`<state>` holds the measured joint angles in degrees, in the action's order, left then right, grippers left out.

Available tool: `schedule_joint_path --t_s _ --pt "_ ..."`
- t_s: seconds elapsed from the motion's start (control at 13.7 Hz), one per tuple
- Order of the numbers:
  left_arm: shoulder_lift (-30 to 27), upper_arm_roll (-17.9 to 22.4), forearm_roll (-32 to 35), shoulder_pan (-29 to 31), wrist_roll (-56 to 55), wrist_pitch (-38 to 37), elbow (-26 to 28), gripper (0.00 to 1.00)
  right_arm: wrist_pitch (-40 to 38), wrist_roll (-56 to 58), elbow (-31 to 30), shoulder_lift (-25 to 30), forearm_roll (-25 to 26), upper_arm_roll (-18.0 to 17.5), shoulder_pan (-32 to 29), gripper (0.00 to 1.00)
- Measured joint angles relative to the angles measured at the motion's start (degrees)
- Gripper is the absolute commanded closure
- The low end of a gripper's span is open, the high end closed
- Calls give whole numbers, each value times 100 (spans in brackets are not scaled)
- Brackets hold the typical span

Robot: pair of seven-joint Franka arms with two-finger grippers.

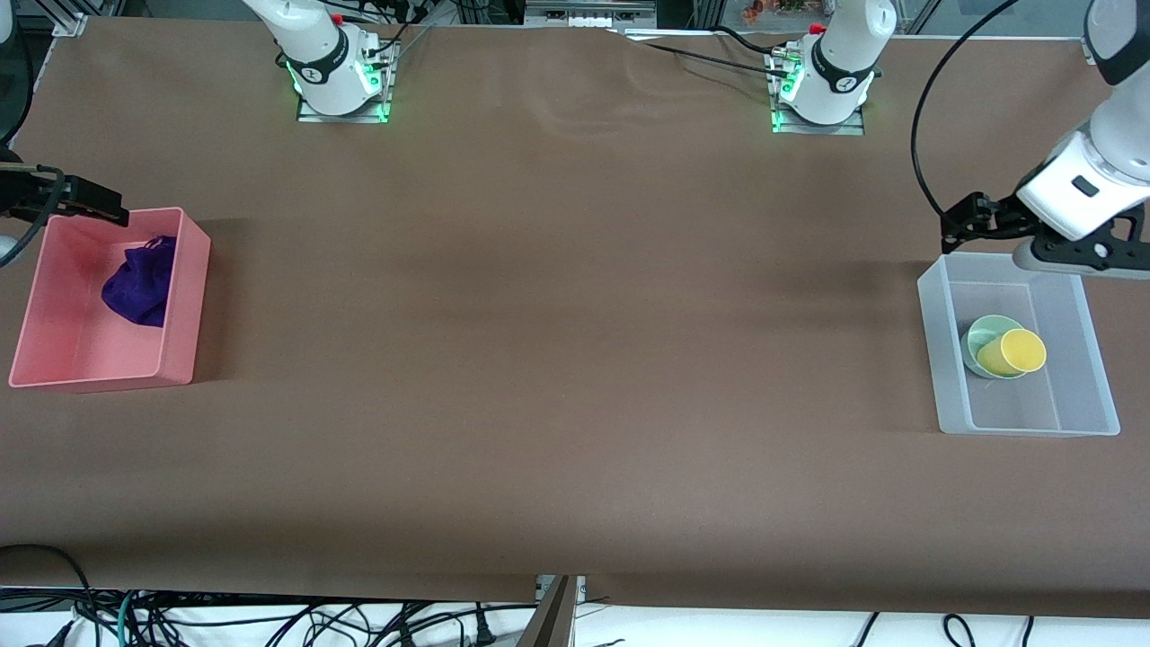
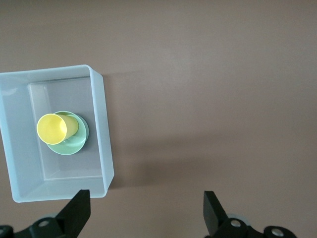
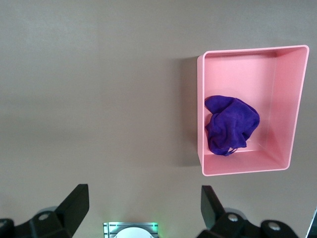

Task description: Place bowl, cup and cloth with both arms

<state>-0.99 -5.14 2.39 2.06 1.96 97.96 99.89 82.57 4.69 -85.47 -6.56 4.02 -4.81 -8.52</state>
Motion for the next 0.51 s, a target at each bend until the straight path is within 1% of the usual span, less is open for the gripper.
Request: schedule_joint_path --t_s 0.51 --pt "-25 13 -163 -4 -48 -6 66 0 0 10 0 0 0 10 0 0"
